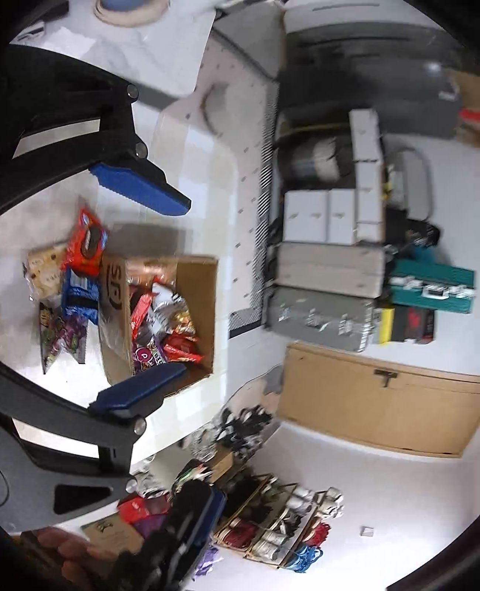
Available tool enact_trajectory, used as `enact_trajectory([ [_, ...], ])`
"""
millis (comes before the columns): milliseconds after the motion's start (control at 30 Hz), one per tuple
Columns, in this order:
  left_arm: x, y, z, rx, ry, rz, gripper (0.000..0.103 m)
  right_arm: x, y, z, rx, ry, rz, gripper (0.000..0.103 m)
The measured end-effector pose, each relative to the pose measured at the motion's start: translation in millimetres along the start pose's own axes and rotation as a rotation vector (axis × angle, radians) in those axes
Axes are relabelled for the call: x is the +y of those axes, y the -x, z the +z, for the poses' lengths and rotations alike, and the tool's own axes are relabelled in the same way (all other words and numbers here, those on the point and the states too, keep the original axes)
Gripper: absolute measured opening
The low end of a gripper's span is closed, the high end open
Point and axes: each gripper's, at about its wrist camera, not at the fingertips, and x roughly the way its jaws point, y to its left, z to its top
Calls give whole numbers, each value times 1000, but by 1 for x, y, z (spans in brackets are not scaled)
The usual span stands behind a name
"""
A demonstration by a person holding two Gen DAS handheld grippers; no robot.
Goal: Organize snacks
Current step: 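Withdraw both open grippers from the box toward the remaining snacks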
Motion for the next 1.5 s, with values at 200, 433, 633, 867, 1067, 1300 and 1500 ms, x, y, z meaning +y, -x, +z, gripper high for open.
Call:
enact_trajectory([
  [200, -3, 75, -19, -64, -13, 6, 83, 48, 76, -3, -125, 37, 43, 86],
  [433, -15, 155, -53, -161, -82, 67, 103, 97, 136, -19, -199, 85, 89, 89],
  [633, -14, 198, -87, -170, -111, 73, 103, 126, 152, -55, -202, 114, 93, 99],
  [867, 9, 211, -135, -168, -57, 101, 103, 124, 140, -127, -194, 2, 63, 102],
  [1067, 35, 190, -192, -130, -18, 113, 103, 114, 127, -189, -197, -52, 15, 102],
  [1300, 58, 137, -220, 8, 28, 118, 103, 106, 100, -216, -150, -31, 0, 102],
  [1500, 62, 109, -224, 53, 36, 90, 103, 100, 76, -219, -107, -53, 25, 102],
])
